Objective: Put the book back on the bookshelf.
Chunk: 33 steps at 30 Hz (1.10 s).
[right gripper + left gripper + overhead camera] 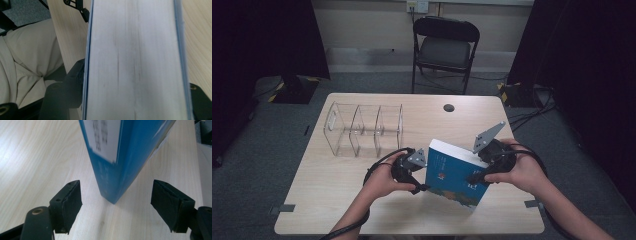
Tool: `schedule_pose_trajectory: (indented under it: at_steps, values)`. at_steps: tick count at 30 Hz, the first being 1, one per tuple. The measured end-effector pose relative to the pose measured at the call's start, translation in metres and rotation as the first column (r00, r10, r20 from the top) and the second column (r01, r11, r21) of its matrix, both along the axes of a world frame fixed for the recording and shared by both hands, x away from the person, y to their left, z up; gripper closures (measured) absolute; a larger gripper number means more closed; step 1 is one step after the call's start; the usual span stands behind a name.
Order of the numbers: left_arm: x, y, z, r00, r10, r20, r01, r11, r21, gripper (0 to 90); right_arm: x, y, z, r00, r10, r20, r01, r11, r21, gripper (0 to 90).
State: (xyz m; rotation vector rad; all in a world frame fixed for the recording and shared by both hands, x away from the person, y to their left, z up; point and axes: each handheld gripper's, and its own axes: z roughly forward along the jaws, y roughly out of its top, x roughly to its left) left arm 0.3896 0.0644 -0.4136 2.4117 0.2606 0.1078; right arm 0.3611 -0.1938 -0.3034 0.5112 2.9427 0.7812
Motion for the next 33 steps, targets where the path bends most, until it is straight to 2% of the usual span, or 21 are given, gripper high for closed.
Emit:
schedule_pose_trajectory:
  at_steps: [4, 10, 12, 14, 16, 18, 22, 27, 33]
  values:
    - [0.001, -0.003, 0.006, 0.9999, -0.011, 0.001, 0.011, 0.9999, 0.004, 24.8, 0.0, -0.001, 0.001, 1.0, -0.001, 0.003, 0.001, 1.0, 0.0, 36.7]
    - [0.002, -0.005, 0.011, 0.9999, -0.015, 0.006, 0.016, 0.9997, -0.018, 27.6, 0.0, -0.002, 0.001, 0.9999, -0.01, 0.001, 0.01, 1.0, -0.005, 36.0]
    - [0.002, -0.005, 0.014, 0.9995, -0.031, 0.01, 0.032, 0.9993, -0.021, 32.3, 0.0, -0.003, 0.0, 0.9999, -0.011, 0.002, 0.011, 1.0, 0.003, 35.5]
    - [0.002, -0.005, 0.018, 0.9996, -0.027, 0.012, 0.028, 0.999, -0.034, 32.5, 0.0, -0.003, 0.0, 0.9999, -0.007, 0.008, 0.007, 1.0, 0.004, 35.2]
    - [0.004, -0.005, 0.023, 0.9995, -0.028, 0.015, 0.029, 0.9994, -0.018, 32.6, -0.001, -0.003, 0.0, 1.0, -0.005, 0.004, 0.005, 1.0, 0.0, 35.2]
    - [0.004, -0.005, 0.025, 0.9994, -0.031, 0.015, 0.031, 0.9985, -0.045, 32.9, -0.001, -0.004, 0.0, 0.9999, -0.011, 0.006, 0.011, 1.0, 0.0, 35.0]
    - [0.007, -0.003, 0.037, 0.9991, -0.042, 0.011, 0.042, 0.9989, -0.021, 34.1, -0.001, -0.005, 0.0, 1.0, -0.008, 0.005, 0.008, 1.0, -0.003, 34.9]
    - [0.01, 0.002, 0.055, 0.9991, -0.037, 0.021, 0.037, 0.9986, -0.037, 34.2, -0.001, -0.005, 0.0, 1.0, -0.009, -0.001, 0.009, 1.0, -0.005, 34.9]
    - [0.01, 0.001, 0.075, 0.9975, -0.046, 0.053, 0.048, 0.9984, -0.029, 35.7, -0.001, -0.005, 0.0, 0.9999, -0.012, -0.004, 0.012, 1.0, -0.003, 34.7]
